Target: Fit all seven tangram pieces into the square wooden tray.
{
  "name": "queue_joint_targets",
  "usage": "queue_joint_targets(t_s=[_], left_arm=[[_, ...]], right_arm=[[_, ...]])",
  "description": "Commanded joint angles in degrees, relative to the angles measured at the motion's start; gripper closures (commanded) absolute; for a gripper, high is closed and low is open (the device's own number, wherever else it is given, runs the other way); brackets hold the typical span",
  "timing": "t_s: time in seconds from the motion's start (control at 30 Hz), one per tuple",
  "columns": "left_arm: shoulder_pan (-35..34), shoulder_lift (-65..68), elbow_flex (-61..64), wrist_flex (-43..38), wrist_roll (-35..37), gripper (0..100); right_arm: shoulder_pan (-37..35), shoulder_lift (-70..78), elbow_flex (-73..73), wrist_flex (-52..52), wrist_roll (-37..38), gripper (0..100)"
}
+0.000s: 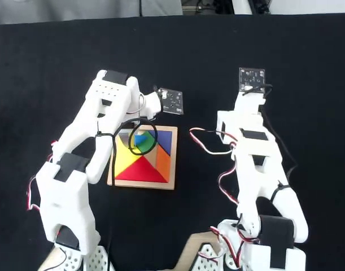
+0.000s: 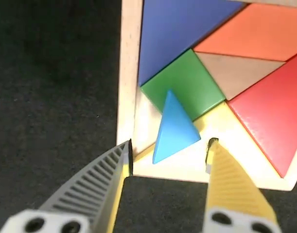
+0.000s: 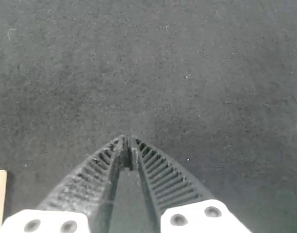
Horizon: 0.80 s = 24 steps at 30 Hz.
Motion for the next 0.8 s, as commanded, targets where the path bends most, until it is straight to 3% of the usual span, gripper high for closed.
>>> queue_joint_targets(t_s=[0.0, 0.17, 0.43, 0.77], left_arm=[[0.22, 3.43, -2.59, -1.14, -0.09, 74], [-0.75, 6.59, -6.55, -3.96, 4.75, 74], [-1.27, 6.95, -14.55, 4.31, 4.84, 74], [-1.27, 6.68, -15.52, 4.13, 5.19, 74]], right_arm=[[0.44, -2.77, -0.66, -1.41, 0.35, 98.6], [0.44, -2.77, -0.66, -1.41, 0.44, 98.6], [0.44, -2.77, -0.75, -1.41, 0.44, 98.6], [0.35, -2.77, -0.75, -1.41, 0.53, 98.6]])
